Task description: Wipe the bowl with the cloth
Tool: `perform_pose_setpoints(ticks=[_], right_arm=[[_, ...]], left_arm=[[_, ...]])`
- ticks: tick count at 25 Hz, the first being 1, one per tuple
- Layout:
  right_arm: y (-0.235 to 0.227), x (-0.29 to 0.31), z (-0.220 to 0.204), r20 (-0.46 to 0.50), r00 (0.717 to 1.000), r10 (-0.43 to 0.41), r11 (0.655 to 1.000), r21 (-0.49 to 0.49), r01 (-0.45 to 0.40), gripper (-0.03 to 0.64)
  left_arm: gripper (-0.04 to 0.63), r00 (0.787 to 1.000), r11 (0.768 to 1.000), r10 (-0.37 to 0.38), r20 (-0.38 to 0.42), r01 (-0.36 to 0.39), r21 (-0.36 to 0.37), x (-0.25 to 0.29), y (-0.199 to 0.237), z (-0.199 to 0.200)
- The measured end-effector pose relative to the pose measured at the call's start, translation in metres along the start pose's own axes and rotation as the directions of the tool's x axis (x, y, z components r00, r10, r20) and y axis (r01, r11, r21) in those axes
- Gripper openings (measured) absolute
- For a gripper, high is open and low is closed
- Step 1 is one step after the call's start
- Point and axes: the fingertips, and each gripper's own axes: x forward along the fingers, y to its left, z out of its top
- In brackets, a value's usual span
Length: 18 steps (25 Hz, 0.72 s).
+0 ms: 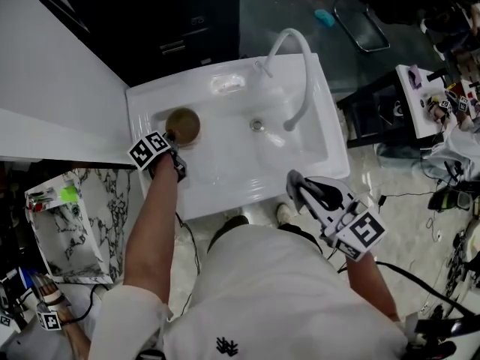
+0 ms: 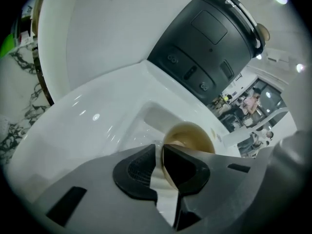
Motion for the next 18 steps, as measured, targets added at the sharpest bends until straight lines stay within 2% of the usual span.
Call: perform_pose_setpoints(ticks=[1, 2, 7, 12, 15, 18], right_arm=[[0.000, -0.001, -0.001, 0.000, 1.000, 0.001, 1.000, 0.000, -0.001, 0.037], [-0.001, -0.003, -0.001, -0.001, 1.000, 0.001, 1.000, -0.001, -0.001, 0.037], [-0.005, -0.011, -0.003, -0.004, 1.000, 0.004, 1.000, -0.007, -0.004, 0.037], [-0.009, -0.019, -0.001, 0.009, 0.999, 0.031, 0.999, -0.026, -0.031, 0.037], [-0.013, -0.025, 0.000, 0.023, 0.998, 0.054, 0.998, -0.037, -0.053, 0.037], [-0.016, -0.033, -0.001, 0.041, 0.996, 0.081, 0.996, -0.049, -0.079, 0.037]], left_arm=[[0.042, 1.000, 1.000, 0.015, -0.005, -0.015, 0.009, 0.000, 0.002, -0.001], [0.035, 1.000, 1.000, 0.024, -0.007, -0.024, 0.011, -0.001, 0.003, -0.002], [0.025, 1.000, 0.999, 0.030, 0.010, -0.030, 0.012, -0.010, 0.001, -0.001], [0.021, 0.999, 0.998, 0.032, 0.009, -0.032, 0.046, -0.027, -0.010, -0.012], [0.021, 0.999, 0.995, 0.034, 0.013, -0.035, 0.091, -0.040, -0.022, -0.023], [0.021, 1.000, 0.994, 0.011, 0.015, -0.013, 0.112, -0.057, -0.040, -0.041]])
